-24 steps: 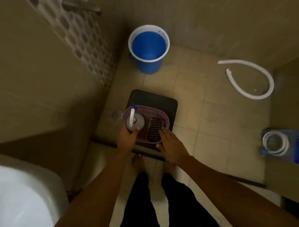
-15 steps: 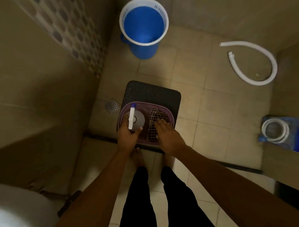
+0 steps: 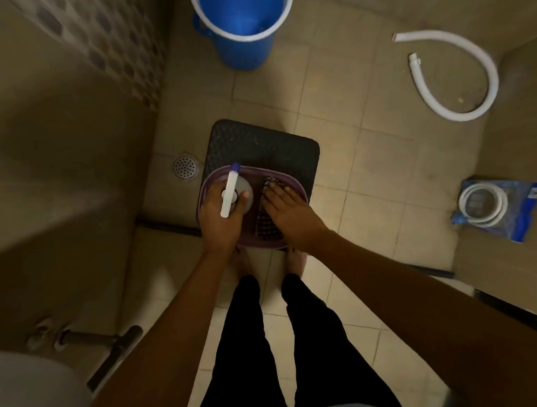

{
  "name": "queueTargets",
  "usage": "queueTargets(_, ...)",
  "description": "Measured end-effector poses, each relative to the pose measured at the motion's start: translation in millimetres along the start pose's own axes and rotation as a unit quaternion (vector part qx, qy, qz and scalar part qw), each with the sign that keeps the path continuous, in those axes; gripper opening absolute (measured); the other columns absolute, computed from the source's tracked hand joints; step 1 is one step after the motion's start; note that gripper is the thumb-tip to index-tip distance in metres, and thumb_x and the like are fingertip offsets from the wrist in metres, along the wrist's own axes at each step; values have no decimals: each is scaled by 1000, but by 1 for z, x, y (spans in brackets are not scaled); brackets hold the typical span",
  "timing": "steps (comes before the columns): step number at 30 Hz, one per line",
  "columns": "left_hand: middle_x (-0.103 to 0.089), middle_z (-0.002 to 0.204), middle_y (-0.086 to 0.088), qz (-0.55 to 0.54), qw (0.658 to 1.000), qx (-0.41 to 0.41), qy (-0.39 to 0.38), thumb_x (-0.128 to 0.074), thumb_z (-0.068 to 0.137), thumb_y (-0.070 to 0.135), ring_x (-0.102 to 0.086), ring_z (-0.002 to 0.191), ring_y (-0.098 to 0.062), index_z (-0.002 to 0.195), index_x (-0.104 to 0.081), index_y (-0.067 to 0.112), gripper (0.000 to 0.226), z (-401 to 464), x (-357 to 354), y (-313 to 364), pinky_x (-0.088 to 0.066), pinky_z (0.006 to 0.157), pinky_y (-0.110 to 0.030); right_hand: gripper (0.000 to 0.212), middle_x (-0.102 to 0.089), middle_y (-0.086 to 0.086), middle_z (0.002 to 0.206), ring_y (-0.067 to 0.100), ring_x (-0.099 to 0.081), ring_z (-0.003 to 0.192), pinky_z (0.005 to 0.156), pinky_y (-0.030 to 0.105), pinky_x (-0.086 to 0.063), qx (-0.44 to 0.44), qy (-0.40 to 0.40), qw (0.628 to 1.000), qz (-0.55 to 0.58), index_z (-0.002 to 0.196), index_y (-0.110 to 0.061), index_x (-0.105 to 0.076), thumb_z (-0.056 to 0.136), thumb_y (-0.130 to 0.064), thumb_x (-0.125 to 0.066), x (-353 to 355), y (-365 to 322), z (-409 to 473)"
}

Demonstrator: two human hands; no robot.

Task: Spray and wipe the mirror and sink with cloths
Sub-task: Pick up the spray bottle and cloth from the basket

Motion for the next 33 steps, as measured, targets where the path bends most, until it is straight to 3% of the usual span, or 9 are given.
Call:
queueTargets(4,-59,76,1,42,998,-17,32,-77,82,15,-56,63,-5,88,-66,1,19,-4,20,10,-49,65,-8,66,-22,12,163,33,-13,152,123,48,1,97,-25,988,-121,155,-13,-28,98,-30,-57,-1,-16,17)
queueTargets(7,-58,71,2,12,998,-34,58,-75,79,6,-58,62,-9,79,-62,10,14,-4,30,14,-45,62,-1,50,-40,13,155,35,-27,147,124,53,-7,139,-51,967,-205,145,-14,-46,98,-27,-56,-8,-20,26)
queueTargets(12,-53,70,20,-33,996,-33,77,-71,79,9,-61,68,6,84,-56,17,17,-2,36,14,-46,66,-1,45,-45,15,149,39,-34,142,121,56,-17,154,-49,952,-259,141,-13,-51,97,-22,-57,-9,-22,31)
queueTargets(17,-59,80,8,-60,994,-31,90,-74,81,10,-60,74,14,91,-56,18,22,-1,40,20,-47,68,-1,40,-53,9,143,33,-45,135,118,48,-29,149,-39,957,-245,137,-18,-56,98,-27,-55,-9,-19,37)
queueTargets(20,-62,85,0,-58,994,-32,86,-76,84,22,-62,72,3,94,-57,19,22,-2,45,30,-48,69,-3,37,-59,9,135,29,-54,125,110,41,-41,131,-46,976,-165,135,-15,-56,100,-24,-51,-1,-12,30)
queueTargets(24,-62,87,0,-64,993,-32,91,-76,84,24,-60,74,2,95,-56,19,24,-8,56,46,-47,69,-4,48,-57,12,135,29,-54,123,103,37,-45,98,11,995,-35,140,-17,-49,94,-20,-60,29,-7,10)
queueTargets(28,-67,92,-7,-76,991,-39,103,-75,85,22,-64,83,-12,104,-62,7,28,-17,71,63,-53,73,-9,52,-59,11,135,29,-57,121,96,34,-47,38,69,982,171,140,-14,-51,89,-13,-65,50,4,-9)
queueTargets(31,-69,101,-15,-88,987,-71,112,-73,87,19,-66,92,-20,113,-62,1,34,-25,86,82,-53,80,-12,44,-62,13,131,29,-58,121,102,35,-46,-23,95,911,400,132,-7,-58,89,-6,-68,61,16,-25)
queueTargets(33,-69,107,-18,-101,984,-83,118,-72,88,16,-67,97,-23,120,-60,-2,38,-32,96,96,-52,82,-14,32,-66,11,116,25,-62,108,93,30,-53,-85,82,807,578,123,-2,-61,91,2,-62,66,18,-39)
Point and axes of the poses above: each hand's wrist, its own z-axis towards the middle knuckle, its own x-axis out of the back of the hand, y = z × x, the point moved 9 cm from there along z, towards the middle knuckle
